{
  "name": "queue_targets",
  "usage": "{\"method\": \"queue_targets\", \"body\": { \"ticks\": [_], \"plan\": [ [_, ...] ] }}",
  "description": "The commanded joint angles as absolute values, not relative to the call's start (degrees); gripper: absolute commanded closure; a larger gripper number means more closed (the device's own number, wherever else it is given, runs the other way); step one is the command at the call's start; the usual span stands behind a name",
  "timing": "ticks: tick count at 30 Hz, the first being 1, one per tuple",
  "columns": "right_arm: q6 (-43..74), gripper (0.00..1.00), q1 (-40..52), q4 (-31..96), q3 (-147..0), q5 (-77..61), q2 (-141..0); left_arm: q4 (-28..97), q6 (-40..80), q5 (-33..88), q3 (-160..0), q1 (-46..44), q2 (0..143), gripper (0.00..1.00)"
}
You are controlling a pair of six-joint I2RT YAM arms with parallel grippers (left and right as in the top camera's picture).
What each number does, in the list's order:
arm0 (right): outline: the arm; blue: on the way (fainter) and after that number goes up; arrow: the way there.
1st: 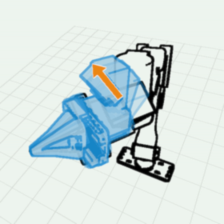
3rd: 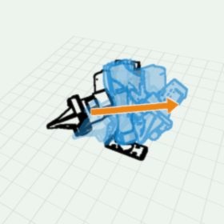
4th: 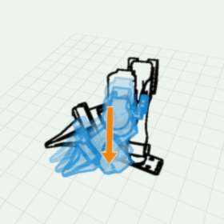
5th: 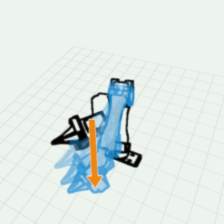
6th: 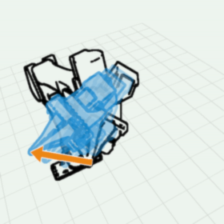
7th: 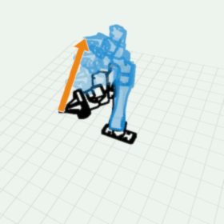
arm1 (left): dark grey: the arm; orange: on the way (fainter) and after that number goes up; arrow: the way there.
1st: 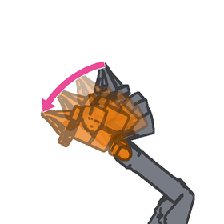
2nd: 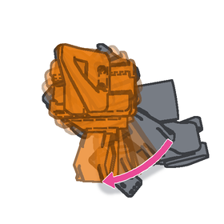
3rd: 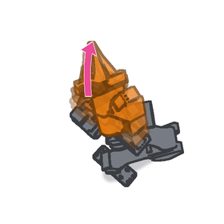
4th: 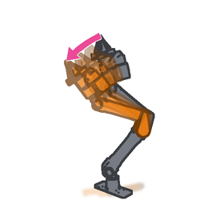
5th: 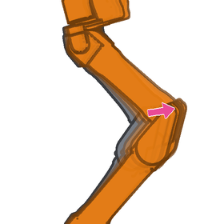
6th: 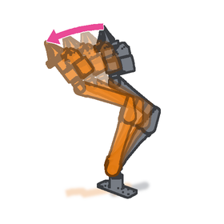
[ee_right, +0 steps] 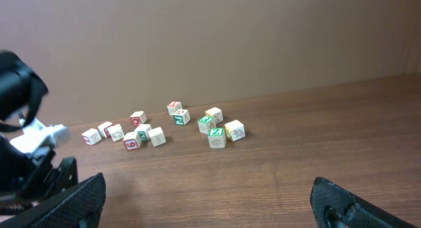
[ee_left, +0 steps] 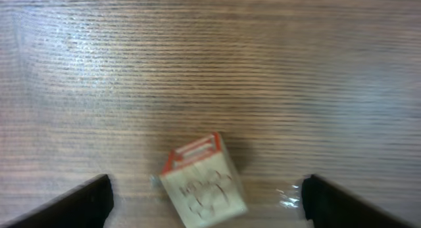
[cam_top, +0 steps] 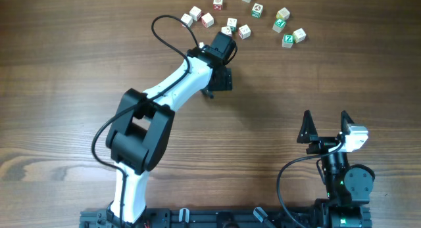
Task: Form a horizontal line
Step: 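Carry the block toward the table center and lower it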
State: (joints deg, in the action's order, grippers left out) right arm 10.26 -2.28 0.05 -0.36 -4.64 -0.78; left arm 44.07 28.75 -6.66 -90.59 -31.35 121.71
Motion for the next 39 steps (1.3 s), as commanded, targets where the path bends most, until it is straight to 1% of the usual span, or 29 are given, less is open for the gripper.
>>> {"method": "queue_targets", "body": {
  "ticks": [1,5,6,8,9,10,13,18,21,25,26,28,29,30,31,34,35,38,39],
  "plan": [
    [10.63,0.00,-2.04,-0.08,-0.30,-3.88,-0.43,44.25,32.25,-4.34,-90.41,-31.24,120.27,0.00],
    [10.61,0.00,-2.04,-0.08,-0.30,-3.88,-0.43,43.57,33.95,-4.38,-90.41,-31.22,120.64,0.01],
    [10.63,0.00,-2.04,-0.08,-0.30,-3.88,-0.43,43.29,33.95,-4.38,-90.41,-31.22,120.86,0.03],
    [10.66,0.00,-2.04,-0.08,-0.30,-3.88,-0.43,42.41,33.95,-4.36,-90.41,-31.24,121.47,0.12],
    [10.61,0.01,-2.04,-0.08,-0.30,-3.88,-0.43,41.87,34.00,-4.36,-90.41,-31.24,121.89,0.22],
    [10.61,0.00,-2.04,-0.05,-0.30,-3.88,-0.43,41.50,34.44,-4.38,-90.41,-31.24,122.23,0.29],
    [10.61,0.00,-2.04,-0.08,-0.30,-3.88,-0.43,41.39,36.53,-4.56,-90.39,-31.18,122.72,0.39],
    [10.61,0.00,-2.04,-0.08,-0.30,-3.88,-0.43,41.41,36.51,-4.56,-90.26,-31.18,122.72,0.43],
    [10.61,0.01,-2.04,-0.08,-0.30,-3.88,-0.43,41.43,36.47,-4.58,-90.24,-31.18,122.72,0.49],
    [10.61,0.00,-2.04,-0.08,-0.30,-3.88,-0.43,41.85,36.27,-7.64,-90.21,-31.18,122.72,0.50],
    [10.63,0.00,-2.04,-0.08,-0.30,-3.88,-0.43,42.00,36.25,-7.81,-90.21,-31.18,122.72,0.50],
    [10.61,0.00,-2.04,-0.08,-0.30,-3.88,-0.43,42.04,35.99,-7.81,-90.21,-31.18,122.72,0.44],
    [10.63,0.00,-2.04,-0.08,-0.30,-3.88,-0.43,41.98,35.18,-7.81,-90.21,-31.18,122.72,0.40],
    [10.63,0.00,-2.04,-0.08,-0.30,-3.88,-0.43,41.78,34.72,-7.92,-90.21,-31.18,122.69,0.34],
    [10.63,0.00,-2.04,-0.08,-0.30,-3.88,-0.43,41.78,34.72,-8.58,-90.24,-31.16,122.69,0.25],
    [10.63,0.00,-2.04,-0.08,-0.30,-3.88,-0.43,41.50,31.42,-9.28,-90.89,-30.96,121.93,0.20],
    [10.61,0.01,-2.04,-0.08,-0.30,-3.88,-0.43,41.65,30.37,-9.23,-91.44,-30.89,121.27,0.17],
    [10.63,0.00,-2.04,-0.08,-0.30,-3.88,-0.43,43.46,28.29,-9.61,-93.06,-30.85,118.21,0.02],
    [10.61,0.00,-2.04,-0.08,-0.30,-3.88,-0.43,44.27,27.64,-9.80,-93.54,-30.74,116.90,0.00]
  ]
}}
